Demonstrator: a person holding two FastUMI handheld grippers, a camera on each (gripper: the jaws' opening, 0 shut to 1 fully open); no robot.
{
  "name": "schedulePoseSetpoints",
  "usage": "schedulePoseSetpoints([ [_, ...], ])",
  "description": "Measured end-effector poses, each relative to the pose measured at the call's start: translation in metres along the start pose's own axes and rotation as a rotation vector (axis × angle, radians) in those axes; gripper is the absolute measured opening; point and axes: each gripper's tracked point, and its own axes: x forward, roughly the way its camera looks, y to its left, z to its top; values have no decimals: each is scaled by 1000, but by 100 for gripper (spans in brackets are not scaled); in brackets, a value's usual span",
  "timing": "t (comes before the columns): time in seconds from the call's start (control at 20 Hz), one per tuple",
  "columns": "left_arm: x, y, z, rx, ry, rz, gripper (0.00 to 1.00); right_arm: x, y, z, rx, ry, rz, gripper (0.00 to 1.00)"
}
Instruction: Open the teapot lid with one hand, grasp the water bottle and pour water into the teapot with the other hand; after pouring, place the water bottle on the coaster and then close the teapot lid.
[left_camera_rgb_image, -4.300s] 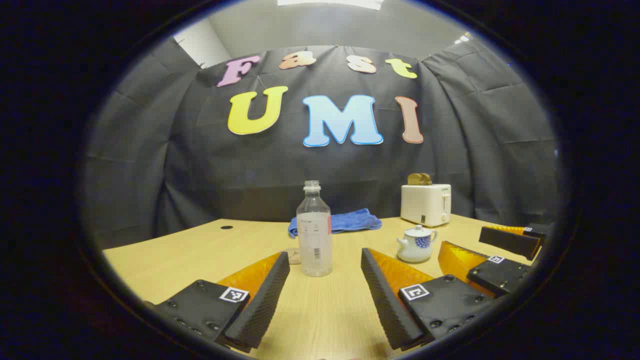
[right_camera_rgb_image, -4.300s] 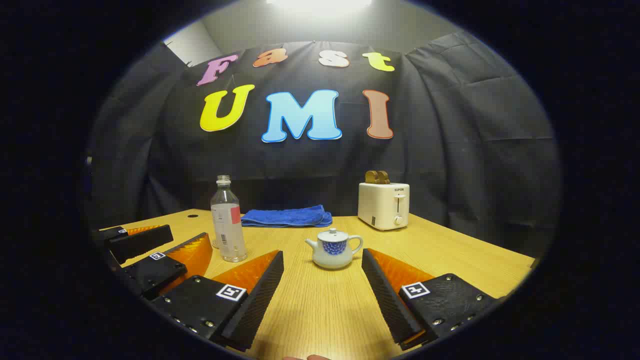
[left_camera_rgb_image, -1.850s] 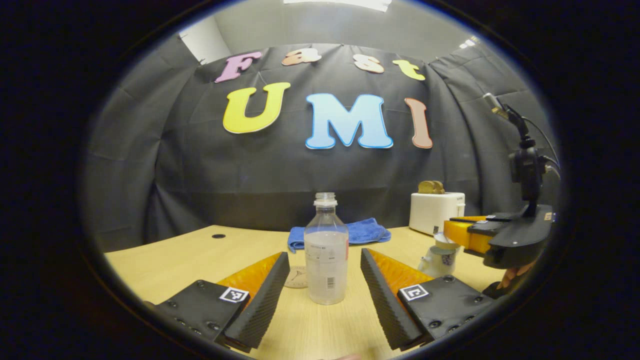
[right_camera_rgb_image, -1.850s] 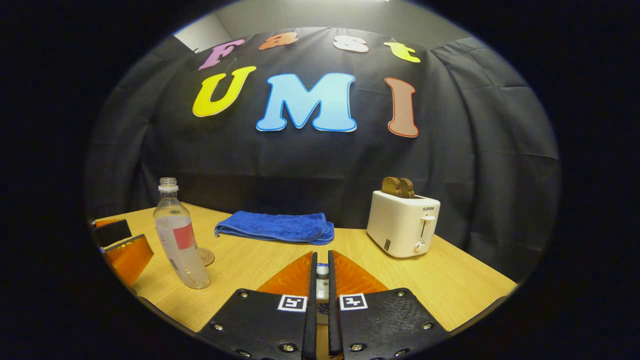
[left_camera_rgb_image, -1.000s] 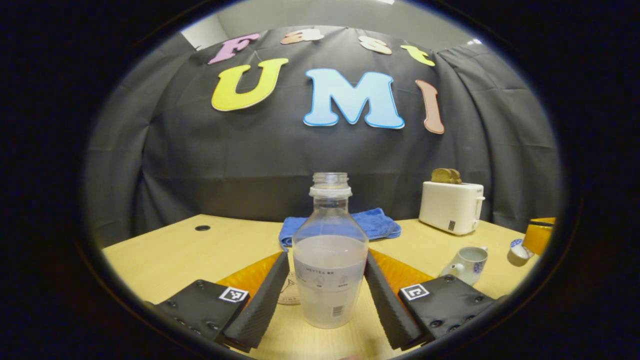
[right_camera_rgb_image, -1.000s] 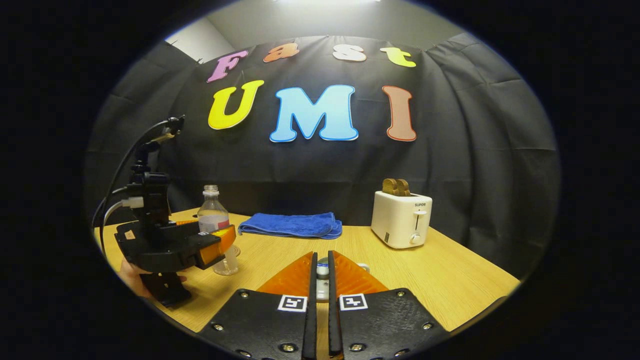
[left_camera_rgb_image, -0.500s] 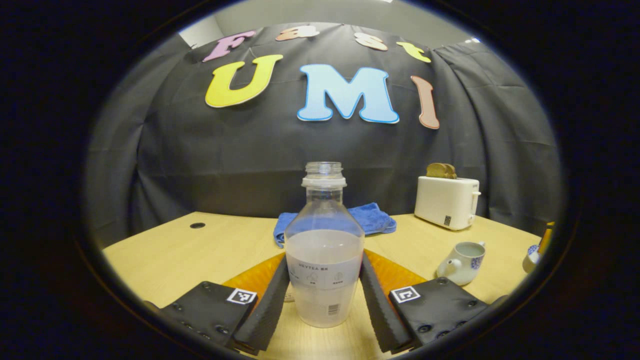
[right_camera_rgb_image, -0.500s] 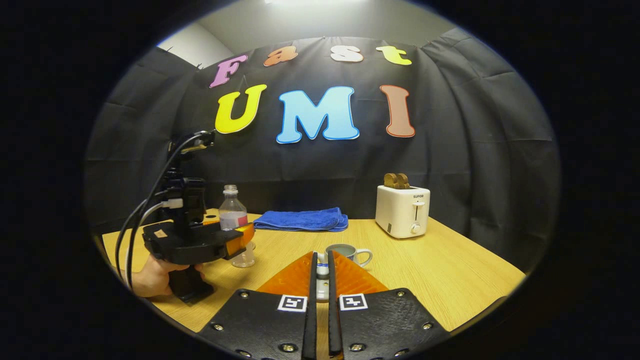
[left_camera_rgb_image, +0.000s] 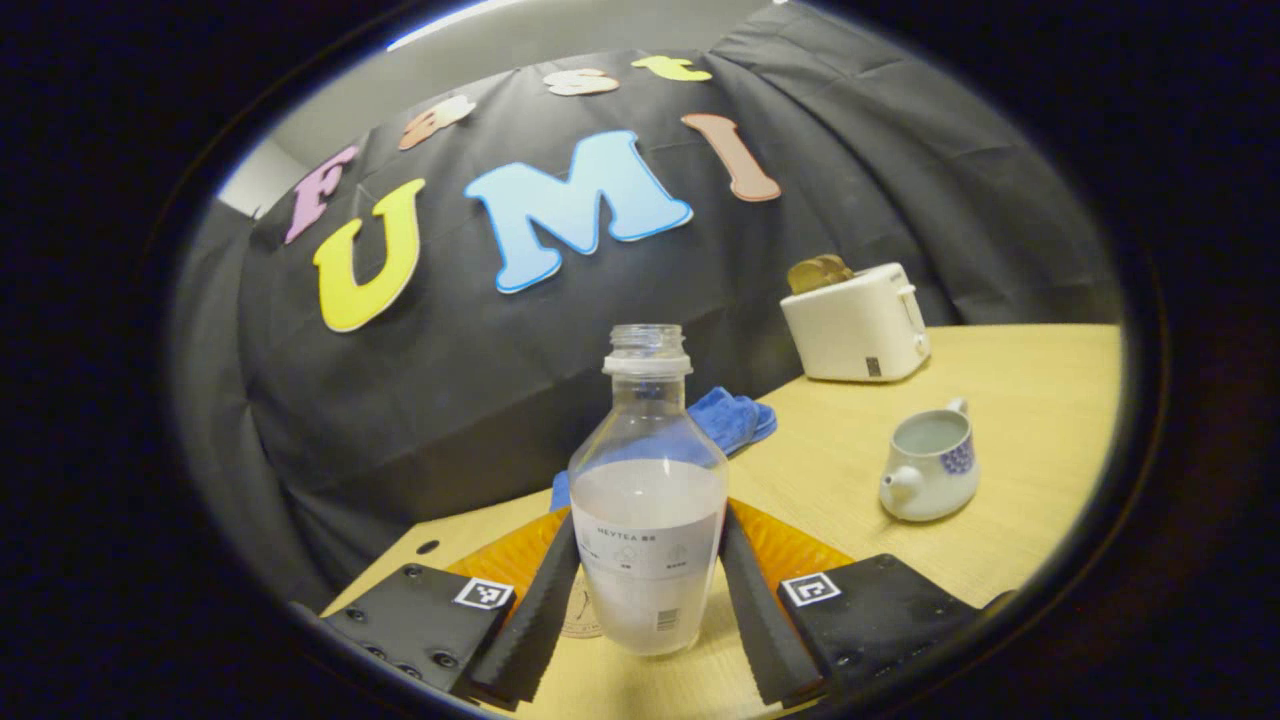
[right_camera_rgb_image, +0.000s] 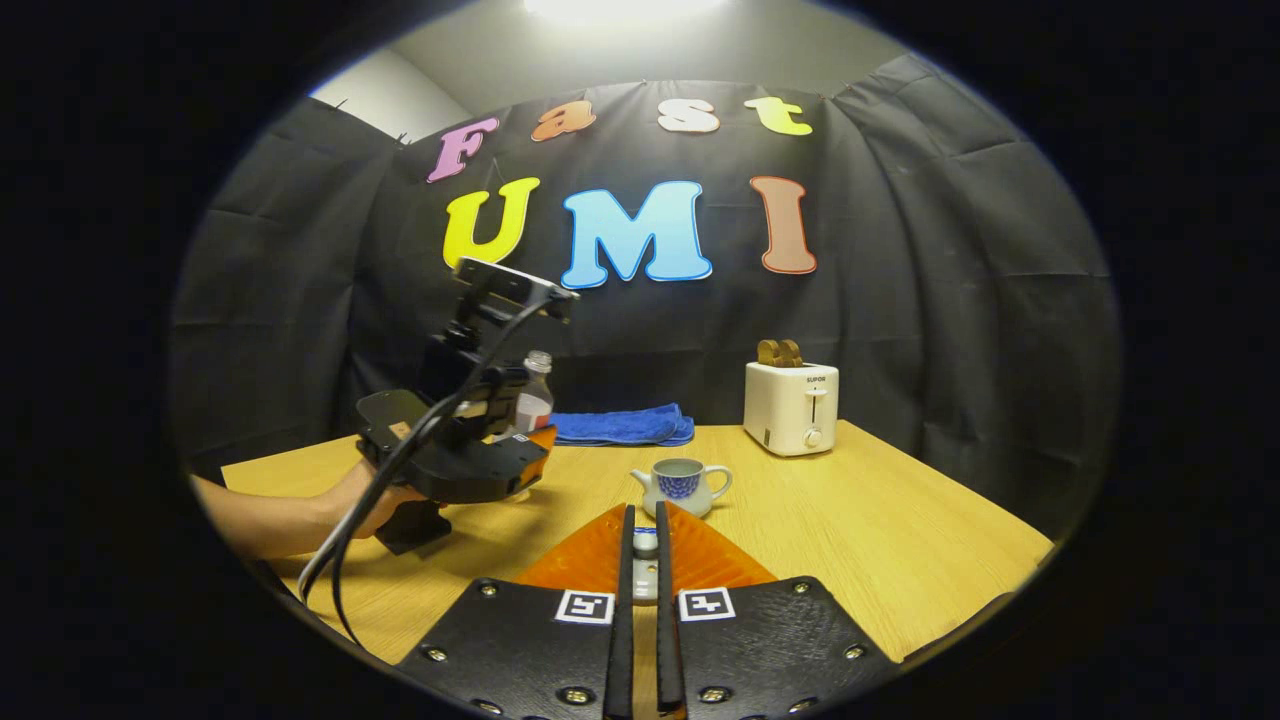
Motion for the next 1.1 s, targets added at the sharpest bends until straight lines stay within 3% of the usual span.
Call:
schedulePoseSetpoints([
  [0.65, 25, -62, 10, 697, 80, -82, 87, -18, -17, -15, 37, 7, -28, 10],
  [0.95, 28, -87, 2, 879, 123, -128, 88, -17, -23, -17, 42, 9, -40, 9],
  [1.1, 29, -88, 8, 1013, 106, -106, 87, -15, -25, -21, 50, 25, -39, 10],
])
